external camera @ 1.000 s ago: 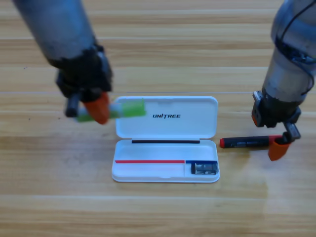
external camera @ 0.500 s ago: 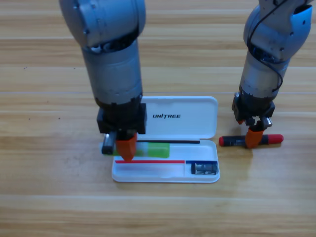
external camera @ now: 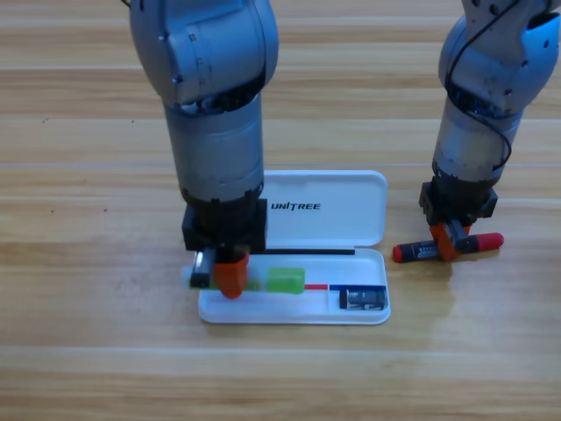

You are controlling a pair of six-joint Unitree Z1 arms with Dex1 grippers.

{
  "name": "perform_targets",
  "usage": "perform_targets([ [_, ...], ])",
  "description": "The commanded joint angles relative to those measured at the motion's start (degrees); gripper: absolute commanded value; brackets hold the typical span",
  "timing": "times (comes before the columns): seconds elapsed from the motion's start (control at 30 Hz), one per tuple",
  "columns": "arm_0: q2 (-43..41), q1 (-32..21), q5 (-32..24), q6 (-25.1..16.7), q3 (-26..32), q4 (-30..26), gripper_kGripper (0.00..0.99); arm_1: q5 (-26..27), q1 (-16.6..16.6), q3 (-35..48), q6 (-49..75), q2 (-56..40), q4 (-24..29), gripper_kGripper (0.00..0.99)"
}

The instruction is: Clean up eraser and pencils

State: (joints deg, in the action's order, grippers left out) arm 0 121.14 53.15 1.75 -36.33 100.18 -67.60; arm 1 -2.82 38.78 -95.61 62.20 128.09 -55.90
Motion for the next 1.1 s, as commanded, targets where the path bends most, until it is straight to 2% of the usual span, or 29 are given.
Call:
perform_targets([
  [0.03, 3.7, 1.1, -0.7, 0.5, -0.2, 1.3, 0.0, 0.4, -1.4, 2.4, -2.2, -0.7, -0.7, 0.0],
  [0.23, 5.6, 1.2, -0.7, 0.5, 0.2, 2.9, 0.0, -0.2, 0.5, 2.0, -7.2, -8.6, -6.2, 0.0],
  [0.37, 7.0, 1.2, -0.7, 0.7, 1.3, 3.4, 0.0, 0.9, 2.4, 1.5, -9.1, -10.1, -9.8, 0.0],
  [0.77, 9.0, 1.2, -0.8, 1.1, 2.1, 4.1, 0.0, 1.8, 7.9, -3.0, -13.5, -5.8, -9.9, 0.0],
  [1.1, 9.2, 1.1, -0.7, 1.9, 1.2, 4.8, 0.0, 1.7, 8.2, -2.6, -14.0, -5.5, -9.9, 0.0],
])
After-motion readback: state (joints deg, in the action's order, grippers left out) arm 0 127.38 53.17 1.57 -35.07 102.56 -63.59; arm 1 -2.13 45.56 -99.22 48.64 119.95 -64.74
